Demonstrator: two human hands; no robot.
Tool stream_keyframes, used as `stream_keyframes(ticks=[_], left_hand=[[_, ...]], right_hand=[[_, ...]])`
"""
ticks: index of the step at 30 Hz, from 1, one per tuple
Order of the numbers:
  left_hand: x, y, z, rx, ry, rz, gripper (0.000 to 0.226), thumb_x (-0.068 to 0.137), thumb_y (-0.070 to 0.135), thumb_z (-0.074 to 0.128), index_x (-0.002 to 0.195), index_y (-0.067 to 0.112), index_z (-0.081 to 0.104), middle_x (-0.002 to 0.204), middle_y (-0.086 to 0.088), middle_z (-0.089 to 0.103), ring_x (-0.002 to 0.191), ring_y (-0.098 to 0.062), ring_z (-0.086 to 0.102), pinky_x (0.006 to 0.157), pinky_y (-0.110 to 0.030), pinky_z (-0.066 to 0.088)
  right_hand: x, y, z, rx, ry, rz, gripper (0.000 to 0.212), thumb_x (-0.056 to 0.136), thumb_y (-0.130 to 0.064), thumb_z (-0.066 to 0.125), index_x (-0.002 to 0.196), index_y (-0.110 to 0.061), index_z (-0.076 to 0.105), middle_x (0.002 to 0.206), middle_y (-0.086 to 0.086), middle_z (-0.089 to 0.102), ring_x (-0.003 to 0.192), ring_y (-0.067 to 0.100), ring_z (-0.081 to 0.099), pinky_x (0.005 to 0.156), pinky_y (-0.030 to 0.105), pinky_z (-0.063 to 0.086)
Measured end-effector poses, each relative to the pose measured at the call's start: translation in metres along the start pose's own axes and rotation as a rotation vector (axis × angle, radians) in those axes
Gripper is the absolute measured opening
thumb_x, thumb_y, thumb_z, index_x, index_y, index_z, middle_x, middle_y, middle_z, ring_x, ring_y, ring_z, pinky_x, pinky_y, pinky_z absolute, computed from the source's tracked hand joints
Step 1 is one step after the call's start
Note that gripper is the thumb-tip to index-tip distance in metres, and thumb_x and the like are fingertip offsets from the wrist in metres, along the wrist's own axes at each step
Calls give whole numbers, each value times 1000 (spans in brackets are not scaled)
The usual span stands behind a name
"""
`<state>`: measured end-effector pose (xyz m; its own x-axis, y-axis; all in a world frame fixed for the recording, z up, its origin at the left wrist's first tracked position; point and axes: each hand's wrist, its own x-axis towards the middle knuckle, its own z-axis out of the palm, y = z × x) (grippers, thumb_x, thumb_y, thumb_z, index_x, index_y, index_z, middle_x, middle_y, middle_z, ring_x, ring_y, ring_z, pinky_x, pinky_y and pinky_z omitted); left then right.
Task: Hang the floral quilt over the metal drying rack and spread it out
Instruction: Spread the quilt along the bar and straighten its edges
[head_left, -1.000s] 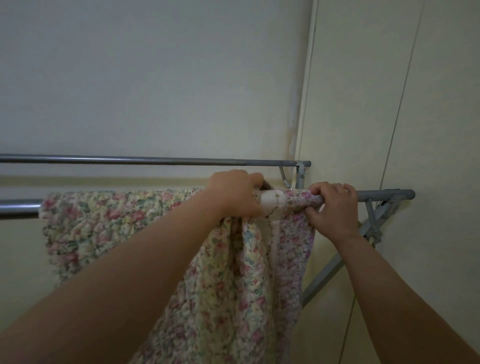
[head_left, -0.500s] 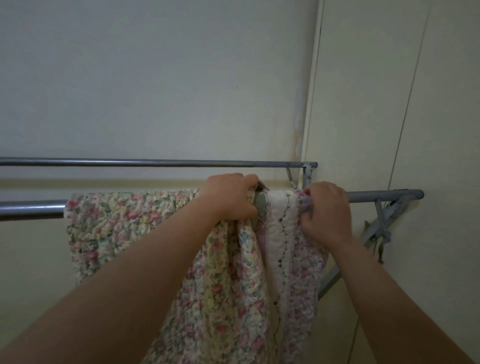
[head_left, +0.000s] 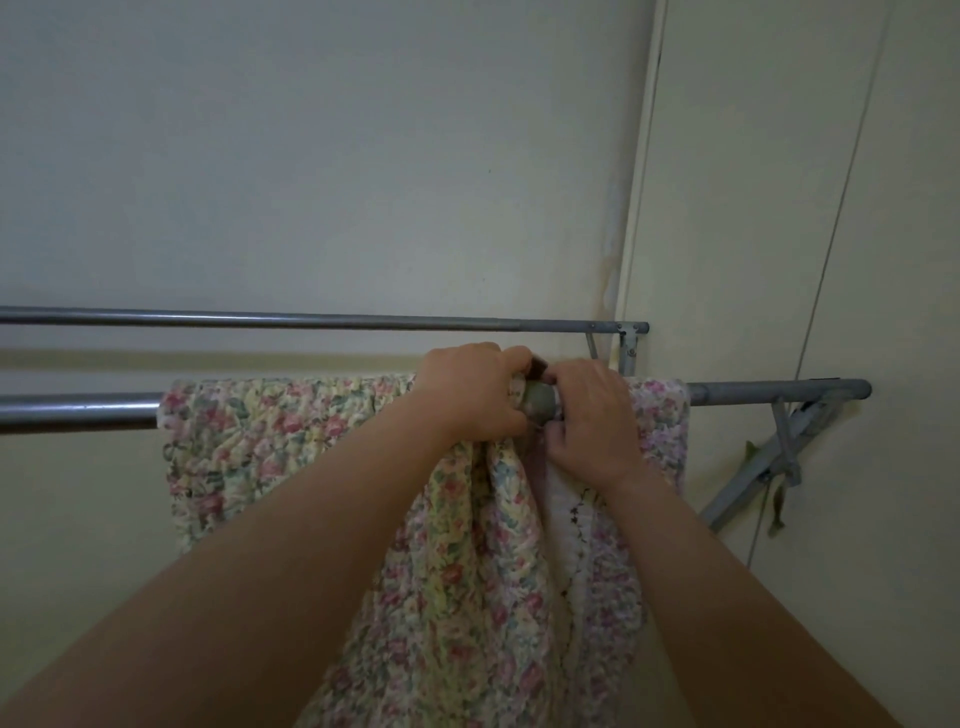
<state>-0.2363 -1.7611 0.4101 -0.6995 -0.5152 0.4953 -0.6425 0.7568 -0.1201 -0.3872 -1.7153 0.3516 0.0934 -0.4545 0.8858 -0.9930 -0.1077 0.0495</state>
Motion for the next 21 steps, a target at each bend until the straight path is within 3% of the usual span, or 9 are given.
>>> stream_keyframes(ticks=[6,12,21], left_hand=[[-13,-19,-7,3,-11,-17,52,70,47,59,116,29,44,105,-3,55,97,-26,54,67,-33,32],[-26,-31,-10,15,-1,-26,51,70,45,59,117,30,43,103,-1,53,95,-25,54,65,-32,34],[-43,-54,-20,27,-9,-51,52,71,44,59,118,30,44,106,-2,56,98,-26,54,68,-32,36]], right_hand=[[-1,-1,0,-28,-3,18,35,58,-18,40,86,-3,54,78,15,53,74,30,50,68,35,31],[0,-3,0,-27,10,24,35,57,-18,41,85,-3,55,78,16,54,77,24,36,66,34,27],[-1,0,2,-62,10,14,36,58,-18,41,88,-3,55,79,18,56,77,28,41,68,35,29]])
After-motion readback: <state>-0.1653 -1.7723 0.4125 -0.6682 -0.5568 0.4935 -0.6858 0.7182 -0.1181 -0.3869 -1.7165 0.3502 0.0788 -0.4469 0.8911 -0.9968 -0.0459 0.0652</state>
